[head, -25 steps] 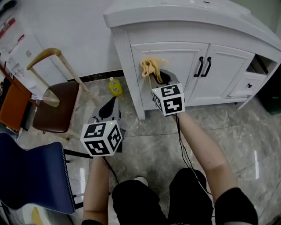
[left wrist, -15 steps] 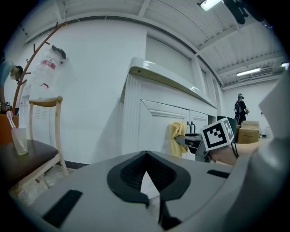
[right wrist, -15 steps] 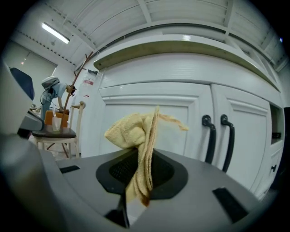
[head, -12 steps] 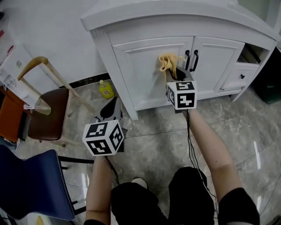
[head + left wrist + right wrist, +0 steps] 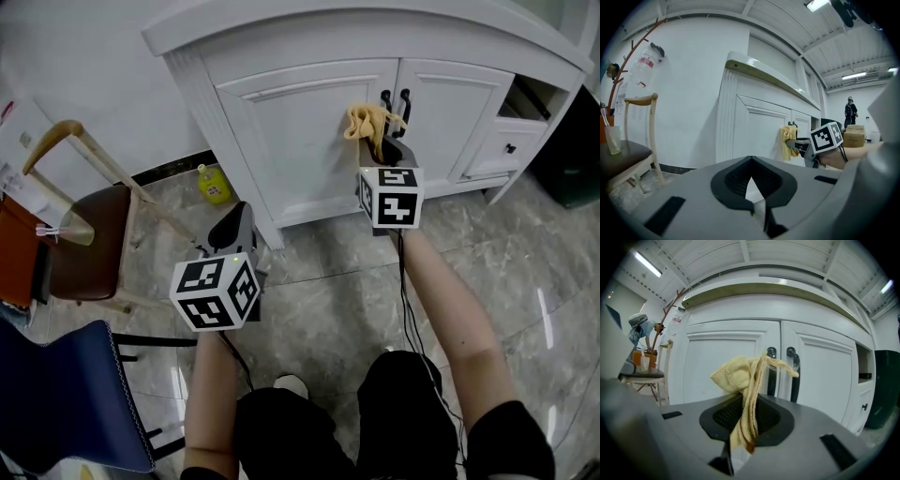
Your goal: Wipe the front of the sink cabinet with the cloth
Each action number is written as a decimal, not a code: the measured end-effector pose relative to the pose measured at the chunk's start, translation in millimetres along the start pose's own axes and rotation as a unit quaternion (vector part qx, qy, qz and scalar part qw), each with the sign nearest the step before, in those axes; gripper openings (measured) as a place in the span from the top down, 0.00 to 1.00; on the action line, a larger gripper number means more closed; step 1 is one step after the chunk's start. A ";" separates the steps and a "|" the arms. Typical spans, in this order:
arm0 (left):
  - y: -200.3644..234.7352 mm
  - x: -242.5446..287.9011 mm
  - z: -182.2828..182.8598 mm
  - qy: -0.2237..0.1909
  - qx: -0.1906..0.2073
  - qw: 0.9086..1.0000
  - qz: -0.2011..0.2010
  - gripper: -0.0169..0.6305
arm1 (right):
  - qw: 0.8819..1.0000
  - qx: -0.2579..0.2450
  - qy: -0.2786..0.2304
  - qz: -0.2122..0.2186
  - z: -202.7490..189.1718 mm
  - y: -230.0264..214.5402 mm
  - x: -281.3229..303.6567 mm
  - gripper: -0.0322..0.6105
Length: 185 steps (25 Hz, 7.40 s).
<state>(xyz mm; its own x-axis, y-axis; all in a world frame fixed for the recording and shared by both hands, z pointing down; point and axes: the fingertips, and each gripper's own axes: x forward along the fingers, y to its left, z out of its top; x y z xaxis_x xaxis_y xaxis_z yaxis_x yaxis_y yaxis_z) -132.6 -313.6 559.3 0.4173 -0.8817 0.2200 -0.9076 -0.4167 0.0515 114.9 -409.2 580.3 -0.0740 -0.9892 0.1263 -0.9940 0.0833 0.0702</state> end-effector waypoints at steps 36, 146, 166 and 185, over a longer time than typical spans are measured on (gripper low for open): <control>34.4 4.2 -61.2 -0.021 -0.009 1.000 -0.021 0.95 | 0.988 -0.049 -0.029 0.146 -60.2 119.3 25.7 0.83; 1.8 -94.1 241.1 0.153 -0.047 0.977 -0.143 0.95 | 0.978 -0.068 0.197 0.009 208.4 50.0 -127.0 0.83; -79.6 -194.3 390.0 0.091 -0.029 0.994 -0.047 0.95 | 0.997 0.023 0.054 0.052 403.2 -30.7 -241.6 0.83; -340.5 -323.8 369.0 0.100 -0.055 0.993 -0.012 0.95 | 0.981 0.014 0.076 0.180 388.3 -149.8 -436.9 0.83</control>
<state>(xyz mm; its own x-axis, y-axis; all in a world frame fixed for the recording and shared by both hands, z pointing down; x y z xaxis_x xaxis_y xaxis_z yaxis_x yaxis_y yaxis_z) 58.4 32.2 111.0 0.4314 -0.8059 0.4055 -0.9016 -0.4007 0.1629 265.1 -36.2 130.3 -0.4101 -0.8669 0.2833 -0.9076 0.4186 -0.0328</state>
